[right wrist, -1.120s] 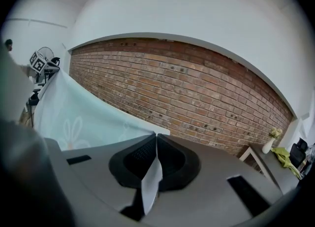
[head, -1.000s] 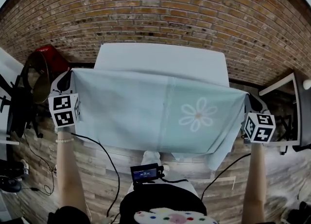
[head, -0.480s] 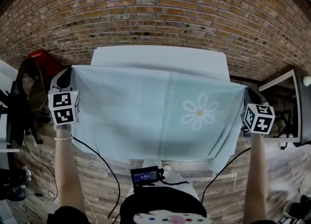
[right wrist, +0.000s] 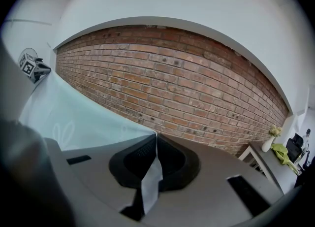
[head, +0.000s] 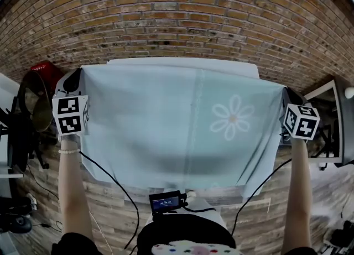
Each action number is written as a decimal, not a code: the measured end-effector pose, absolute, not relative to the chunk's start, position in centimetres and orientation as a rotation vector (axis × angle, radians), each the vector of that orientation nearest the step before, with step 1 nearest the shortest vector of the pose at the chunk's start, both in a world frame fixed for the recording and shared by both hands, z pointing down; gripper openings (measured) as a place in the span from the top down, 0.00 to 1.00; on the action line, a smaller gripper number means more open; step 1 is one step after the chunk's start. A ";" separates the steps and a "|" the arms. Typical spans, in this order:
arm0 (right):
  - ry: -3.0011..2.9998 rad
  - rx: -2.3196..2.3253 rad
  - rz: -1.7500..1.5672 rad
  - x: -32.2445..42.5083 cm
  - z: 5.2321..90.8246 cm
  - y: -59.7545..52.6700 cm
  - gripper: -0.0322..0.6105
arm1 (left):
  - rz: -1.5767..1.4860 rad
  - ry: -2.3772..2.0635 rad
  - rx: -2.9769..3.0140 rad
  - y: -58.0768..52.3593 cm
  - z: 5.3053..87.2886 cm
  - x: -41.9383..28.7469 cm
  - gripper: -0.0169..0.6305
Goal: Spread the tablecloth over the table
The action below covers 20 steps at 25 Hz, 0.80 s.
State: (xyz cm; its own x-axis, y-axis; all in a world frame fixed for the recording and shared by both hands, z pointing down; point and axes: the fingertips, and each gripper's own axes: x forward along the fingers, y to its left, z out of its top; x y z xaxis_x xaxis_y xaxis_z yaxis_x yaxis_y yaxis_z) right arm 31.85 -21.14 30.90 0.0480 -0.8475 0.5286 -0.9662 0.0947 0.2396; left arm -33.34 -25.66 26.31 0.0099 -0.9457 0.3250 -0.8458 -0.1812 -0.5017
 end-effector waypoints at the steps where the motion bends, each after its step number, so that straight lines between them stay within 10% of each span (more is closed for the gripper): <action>1: -1.823 1.775 0.280 31.9 30.9 -21.6 0.90 | -0.904 1.895 -2.115 -26.2 26.3 -33.3 0.95; 20: -1.763 1.690 0.393 31.4 38.6 -31.8 0.90 | -1.008 1.956 -2.287 -37.0 36.2 -33.9 0.95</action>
